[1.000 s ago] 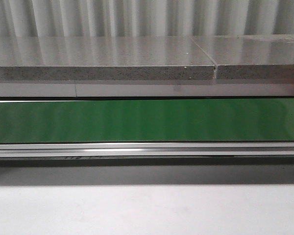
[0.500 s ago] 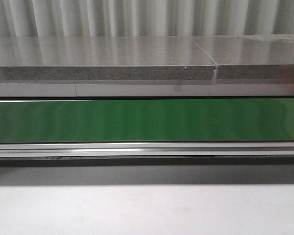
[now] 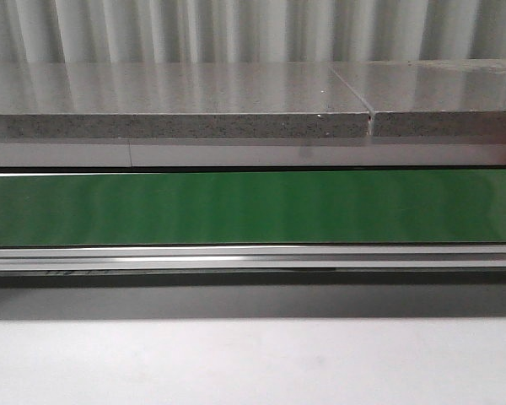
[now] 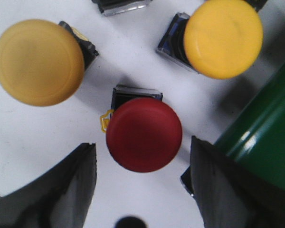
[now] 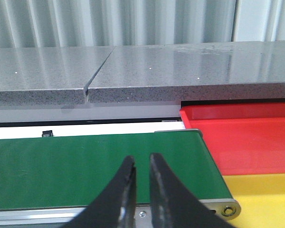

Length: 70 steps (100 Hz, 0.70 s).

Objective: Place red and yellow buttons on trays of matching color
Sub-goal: 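Grasp the red button with the left gripper and lift it over the belt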

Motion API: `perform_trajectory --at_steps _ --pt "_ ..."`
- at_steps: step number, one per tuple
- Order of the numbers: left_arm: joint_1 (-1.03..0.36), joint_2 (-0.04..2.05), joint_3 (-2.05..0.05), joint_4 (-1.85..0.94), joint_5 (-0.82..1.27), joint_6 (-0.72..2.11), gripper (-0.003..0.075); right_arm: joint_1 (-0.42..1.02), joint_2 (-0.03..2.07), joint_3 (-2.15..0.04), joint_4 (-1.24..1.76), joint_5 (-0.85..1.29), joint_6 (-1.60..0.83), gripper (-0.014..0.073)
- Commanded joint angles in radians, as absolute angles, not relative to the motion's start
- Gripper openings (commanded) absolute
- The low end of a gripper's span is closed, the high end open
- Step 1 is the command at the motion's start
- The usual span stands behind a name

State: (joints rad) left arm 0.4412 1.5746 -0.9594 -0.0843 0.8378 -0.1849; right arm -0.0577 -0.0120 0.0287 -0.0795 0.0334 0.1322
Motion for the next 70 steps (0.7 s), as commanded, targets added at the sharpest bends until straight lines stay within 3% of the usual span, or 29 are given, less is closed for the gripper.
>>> perform_trajectory --at_steps 1,15,42,70 --pt "0.445 1.559 -0.987 -0.097 0.799 -0.195 0.0417 -0.062 -0.031 0.01 -0.081 -0.041 0.126 0.0099" --pt "0.445 1.569 -0.987 -0.097 0.769 -0.195 0.0395 -0.062 -0.031 0.01 -0.081 -0.041 0.126 0.0099" --pt "0.445 1.575 -0.987 -0.091 0.759 -0.195 0.0171 -0.062 -0.031 0.01 -0.081 -0.041 0.126 0.0099" --pt "0.412 1.469 -0.987 -0.087 0.811 -0.189 0.0167 -0.062 -0.031 0.01 -0.081 -0.041 0.126 0.0099"
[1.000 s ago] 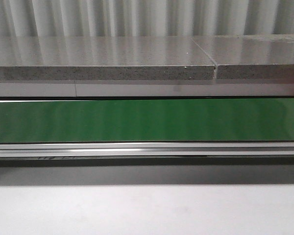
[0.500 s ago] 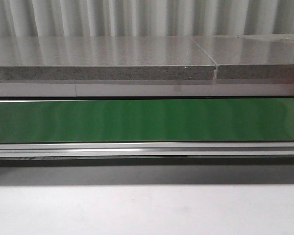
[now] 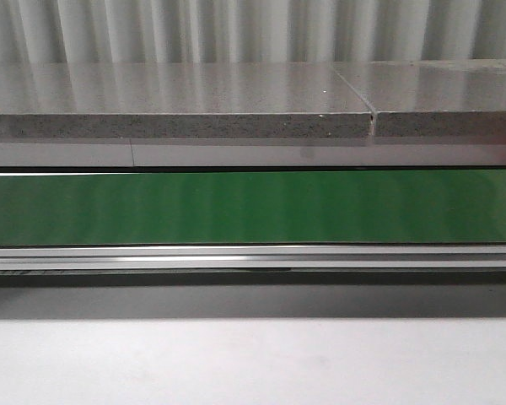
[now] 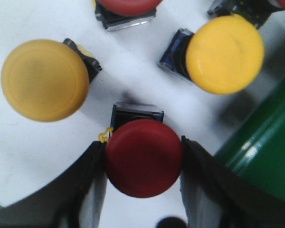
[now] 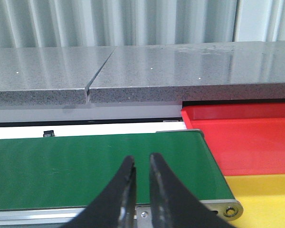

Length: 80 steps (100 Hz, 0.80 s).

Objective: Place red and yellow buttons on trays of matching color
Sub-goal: 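Grasp the red button with the left gripper and lift it over the belt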

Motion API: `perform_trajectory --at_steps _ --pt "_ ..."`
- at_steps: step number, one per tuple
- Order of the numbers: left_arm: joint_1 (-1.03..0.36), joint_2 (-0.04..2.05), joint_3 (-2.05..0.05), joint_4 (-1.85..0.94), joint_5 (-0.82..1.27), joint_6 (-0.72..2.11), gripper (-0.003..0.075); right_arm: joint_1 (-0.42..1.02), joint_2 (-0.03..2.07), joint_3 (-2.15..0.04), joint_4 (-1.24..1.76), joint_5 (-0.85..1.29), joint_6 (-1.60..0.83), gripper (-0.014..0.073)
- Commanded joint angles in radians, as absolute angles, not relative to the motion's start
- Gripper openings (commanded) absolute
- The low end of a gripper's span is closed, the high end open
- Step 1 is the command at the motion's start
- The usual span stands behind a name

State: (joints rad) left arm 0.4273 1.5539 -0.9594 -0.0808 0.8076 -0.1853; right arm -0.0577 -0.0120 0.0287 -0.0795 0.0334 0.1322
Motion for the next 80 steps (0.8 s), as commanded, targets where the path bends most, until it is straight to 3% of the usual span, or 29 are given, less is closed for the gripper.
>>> perform_trajectory --at_steps 1,42,80 --pt "0.41 1.464 -0.987 -0.087 0.814 -0.189 0.0167 -0.062 -0.031 0.01 -0.081 -0.041 0.126 0.0099" --pt "0.343 1.197 -0.987 -0.078 0.886 -0.189 0.0167 -0.062 -0.031 0.01 -0.081 -0.041 0.126 0.0099" --pt "0.151 1.248 -1.016 -0.072 0.818 -0.189 0.0167 -0.062 -0.031 0.01 -0.081 -0.041 0.126 0.0099"
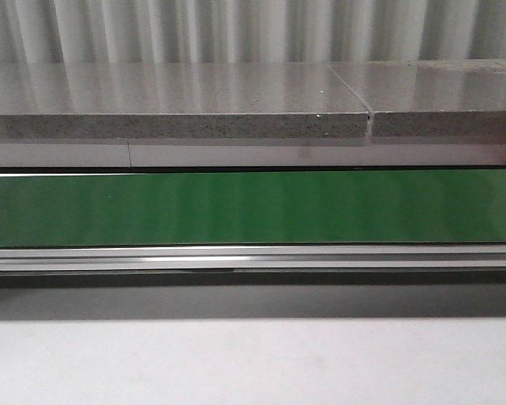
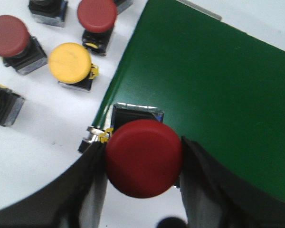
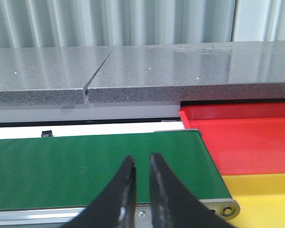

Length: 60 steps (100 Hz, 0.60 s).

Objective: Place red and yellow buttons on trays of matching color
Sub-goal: 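Grasp the red button with the left gripper and lift it over the belt, then lower the red button onto the green belt and open the left gripper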

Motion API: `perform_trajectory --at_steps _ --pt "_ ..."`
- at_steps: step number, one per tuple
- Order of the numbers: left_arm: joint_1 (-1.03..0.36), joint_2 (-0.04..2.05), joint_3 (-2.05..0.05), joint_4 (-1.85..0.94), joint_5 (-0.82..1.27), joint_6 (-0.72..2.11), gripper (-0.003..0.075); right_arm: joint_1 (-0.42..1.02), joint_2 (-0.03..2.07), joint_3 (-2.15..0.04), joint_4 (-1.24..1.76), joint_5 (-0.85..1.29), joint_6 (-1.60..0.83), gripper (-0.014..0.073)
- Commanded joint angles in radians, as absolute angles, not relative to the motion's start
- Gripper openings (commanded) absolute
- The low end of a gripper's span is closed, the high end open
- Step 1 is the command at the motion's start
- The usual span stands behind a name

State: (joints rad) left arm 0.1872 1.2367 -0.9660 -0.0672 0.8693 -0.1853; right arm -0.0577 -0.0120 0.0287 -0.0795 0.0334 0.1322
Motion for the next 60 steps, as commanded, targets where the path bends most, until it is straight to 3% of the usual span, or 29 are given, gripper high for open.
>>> perform_trajectory --at_steps 1,50,60 --pt "0.148 1.252 -1.019 -0.072 0.82 -0.189 0.0167 -0.062 -0.031 0.01 -0.081 -0.041 0.126 0.0099" --pt "0.043 1.52 -1.214 -0.066 0.916 -0.188 0.0171 -0.062 -0.031 0.01 -0.081 -0.041 0.126 0.0099" --pt "0.043 1.523 -1.214 -0.066 0.916 -0.188 0.0257 -0.062 -0.031 0.01 -0.081 -0.041 0.126 0.0099"
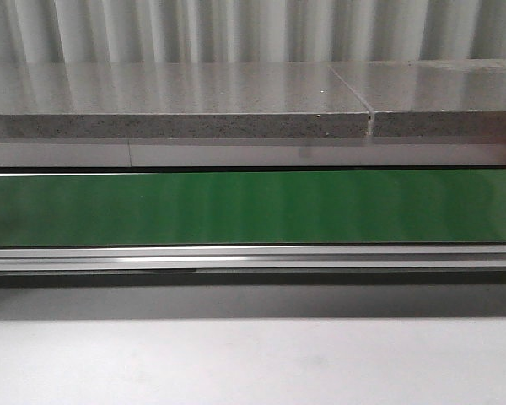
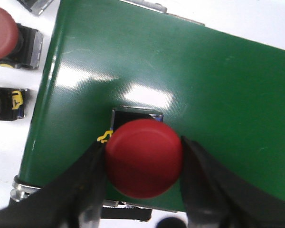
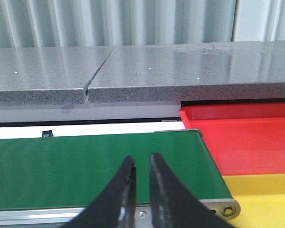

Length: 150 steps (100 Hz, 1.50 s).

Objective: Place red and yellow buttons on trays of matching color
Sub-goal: 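Lower the red button onto the green belt and open the left gripper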

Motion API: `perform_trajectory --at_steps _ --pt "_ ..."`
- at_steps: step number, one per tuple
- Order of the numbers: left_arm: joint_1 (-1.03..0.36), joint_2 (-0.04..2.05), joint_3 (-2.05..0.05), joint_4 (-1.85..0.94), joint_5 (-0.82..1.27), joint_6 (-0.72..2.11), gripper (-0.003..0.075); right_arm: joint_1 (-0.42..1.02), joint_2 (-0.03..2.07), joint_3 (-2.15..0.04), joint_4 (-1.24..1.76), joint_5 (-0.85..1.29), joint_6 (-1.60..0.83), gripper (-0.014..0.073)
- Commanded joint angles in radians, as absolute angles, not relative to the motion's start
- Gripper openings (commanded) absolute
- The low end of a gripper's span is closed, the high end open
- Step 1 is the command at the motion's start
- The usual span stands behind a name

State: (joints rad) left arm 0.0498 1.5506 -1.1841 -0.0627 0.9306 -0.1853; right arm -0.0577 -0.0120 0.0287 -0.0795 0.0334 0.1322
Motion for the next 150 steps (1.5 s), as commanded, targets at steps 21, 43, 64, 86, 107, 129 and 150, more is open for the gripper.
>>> perform_trajectory --at_steps 21,43,64,86,107,129,150 --pt "0.043 1.505 -1.216 -0.073 0.896 -0.188 0.0583 -0.062 -0.031 0.01 -0.081 -0.041 0.126 0.0099" --pt "0.043 1.455 -1.216 -0.091 0.867 -0.188 0.0587 -0.062 -0.031 0.01 -0.081 -0.041 0.126 0.0099" --pt "0.077 1.371 -1.216 -0.093 0.873 -0.193 0.0587 -0.062 -0.031 0.01 -0.081 -0.041 0.126 0.0099" --pt "0.178 1.307 -1.216 -0.067 1.002 -0.193 0.0587 -0.062 -0.031 0.01 -0.081 -0.041 0.126 0.0099" --pt "0.274 1.295 -1.191 -0.014 1.12 -0.193 0.0587 -0.062 -0.031 0.01 -0.081 -0.041 0.126 0.0099" --pt "0.387 1.295 -1.085 -0.013 1.09 -0.193 0.0587 -0.062 -0.031 0.01 -0.081 -0.041 0.126 0.0099" --pt "0.49 1.303 -1.005 -0.013 1.014 -0.191 0.0587 -0.062 -0.031 0.01 -0.081 -0.041 0.126 0.0099"
